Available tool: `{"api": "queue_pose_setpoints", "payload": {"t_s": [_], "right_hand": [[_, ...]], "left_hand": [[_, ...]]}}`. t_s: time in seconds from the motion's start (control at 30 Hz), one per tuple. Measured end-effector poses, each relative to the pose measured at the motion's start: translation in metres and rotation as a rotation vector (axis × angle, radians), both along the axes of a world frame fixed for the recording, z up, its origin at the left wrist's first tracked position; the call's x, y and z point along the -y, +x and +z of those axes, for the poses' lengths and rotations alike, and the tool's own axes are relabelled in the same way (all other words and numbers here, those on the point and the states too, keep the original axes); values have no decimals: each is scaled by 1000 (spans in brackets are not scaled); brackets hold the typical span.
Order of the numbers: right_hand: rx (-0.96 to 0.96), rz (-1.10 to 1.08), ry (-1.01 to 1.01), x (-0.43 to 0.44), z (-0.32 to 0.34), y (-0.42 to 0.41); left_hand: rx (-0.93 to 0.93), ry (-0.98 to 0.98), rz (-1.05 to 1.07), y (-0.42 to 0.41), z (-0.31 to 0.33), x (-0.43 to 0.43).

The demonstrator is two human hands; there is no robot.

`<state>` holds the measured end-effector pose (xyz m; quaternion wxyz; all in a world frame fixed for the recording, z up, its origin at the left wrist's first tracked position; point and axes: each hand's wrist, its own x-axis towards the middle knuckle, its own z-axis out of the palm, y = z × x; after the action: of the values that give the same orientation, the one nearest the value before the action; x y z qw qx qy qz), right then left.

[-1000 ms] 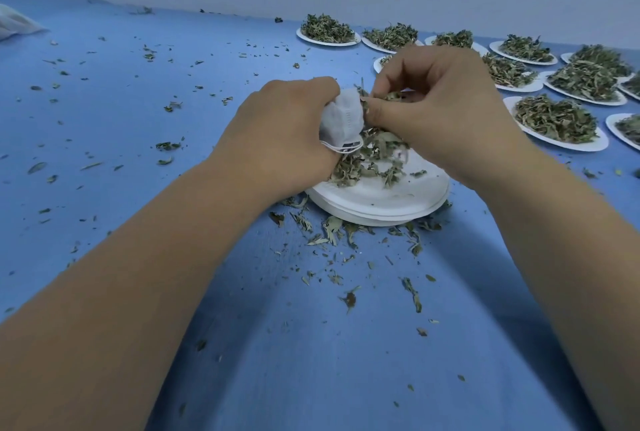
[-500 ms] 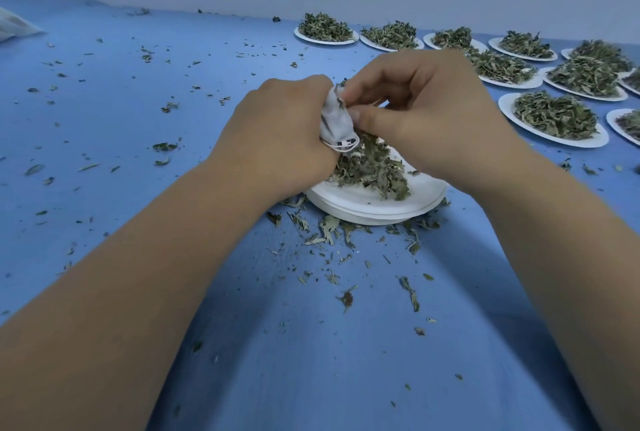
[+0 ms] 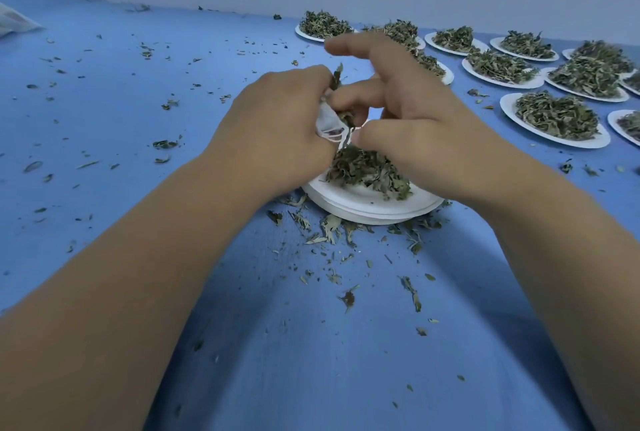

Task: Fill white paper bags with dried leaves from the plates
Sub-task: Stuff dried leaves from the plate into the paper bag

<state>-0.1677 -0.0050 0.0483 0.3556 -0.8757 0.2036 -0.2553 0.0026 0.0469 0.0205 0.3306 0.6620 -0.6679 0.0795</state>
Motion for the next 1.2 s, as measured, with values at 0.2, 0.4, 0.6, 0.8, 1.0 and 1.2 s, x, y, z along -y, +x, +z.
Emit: {"api": "queue_pose_setpoints", "payload": {"t_s": [0.2, 0.4, 0.6, 0.8, 1.0, 1.2], "right_hand": [[48, -51, -73, -2, -3, 0], [7, -55, -177, -6, -1, 2], [160, -98, -107, -3, 0, 0], [74, -90, -184, 1, -4, 1], [118, -111, -95, 8, -3, -2], [139, -135, -61, 5, -3, 1]], "left_hand": [[-22, 0, 29, 9, -4, 4], [-135, -16, -22, 1, -1, 3], [-171, -41, -33, 3, 0, 0], [-360, 15, -191, 0, -1, -6], [-380, 129, -244, 15, 3, -12], [-289, 384, -64, 29, 4, -13]]}}
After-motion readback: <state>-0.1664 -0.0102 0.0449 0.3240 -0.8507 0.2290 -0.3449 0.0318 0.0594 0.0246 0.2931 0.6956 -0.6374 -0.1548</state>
